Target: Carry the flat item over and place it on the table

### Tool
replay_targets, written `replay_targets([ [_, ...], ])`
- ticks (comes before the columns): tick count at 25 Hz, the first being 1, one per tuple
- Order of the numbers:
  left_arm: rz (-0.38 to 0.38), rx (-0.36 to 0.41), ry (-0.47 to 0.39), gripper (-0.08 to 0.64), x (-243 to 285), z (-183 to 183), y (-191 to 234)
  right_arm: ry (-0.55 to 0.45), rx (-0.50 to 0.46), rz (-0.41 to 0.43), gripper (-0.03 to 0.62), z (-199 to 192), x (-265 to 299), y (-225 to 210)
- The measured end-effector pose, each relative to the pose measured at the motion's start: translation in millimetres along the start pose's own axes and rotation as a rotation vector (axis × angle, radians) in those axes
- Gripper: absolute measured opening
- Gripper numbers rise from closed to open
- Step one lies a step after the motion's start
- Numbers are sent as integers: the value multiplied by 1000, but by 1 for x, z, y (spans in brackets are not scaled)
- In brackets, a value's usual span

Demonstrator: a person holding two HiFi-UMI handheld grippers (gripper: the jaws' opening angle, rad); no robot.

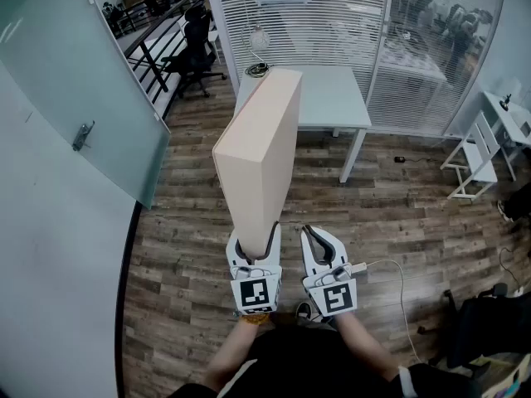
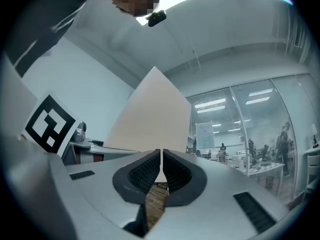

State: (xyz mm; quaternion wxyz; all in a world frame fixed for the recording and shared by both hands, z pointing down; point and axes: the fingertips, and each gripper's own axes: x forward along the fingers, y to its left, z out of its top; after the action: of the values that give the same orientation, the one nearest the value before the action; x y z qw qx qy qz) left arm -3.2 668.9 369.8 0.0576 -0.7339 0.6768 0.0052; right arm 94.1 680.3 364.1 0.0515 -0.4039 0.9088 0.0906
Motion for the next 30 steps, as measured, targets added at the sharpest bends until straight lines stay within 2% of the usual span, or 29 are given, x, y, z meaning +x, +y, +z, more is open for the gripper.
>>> replay_targets([
  [3,26,-16,25,279,8,-5,-7,24,2,1,17,-7,1,-16],
  [8,35,-4,17,281,19,-9,-17,48,33,-44,17,-23,3,-48],
  [14,46,-13,35,281,54,-25,-2,77,46,-82,17,-39,34,-70],
  [20,-5,11,21,281,120,-36,25,102,17,-97,17,-56,97,-87],
  [26,-45,-34,41,281,183,-45,70,135,-27,-112,17,-62,174,-95],
  [30,-78,17,20,282,225,-50,103,145,-43,-131,17,-69,221,-99],
])
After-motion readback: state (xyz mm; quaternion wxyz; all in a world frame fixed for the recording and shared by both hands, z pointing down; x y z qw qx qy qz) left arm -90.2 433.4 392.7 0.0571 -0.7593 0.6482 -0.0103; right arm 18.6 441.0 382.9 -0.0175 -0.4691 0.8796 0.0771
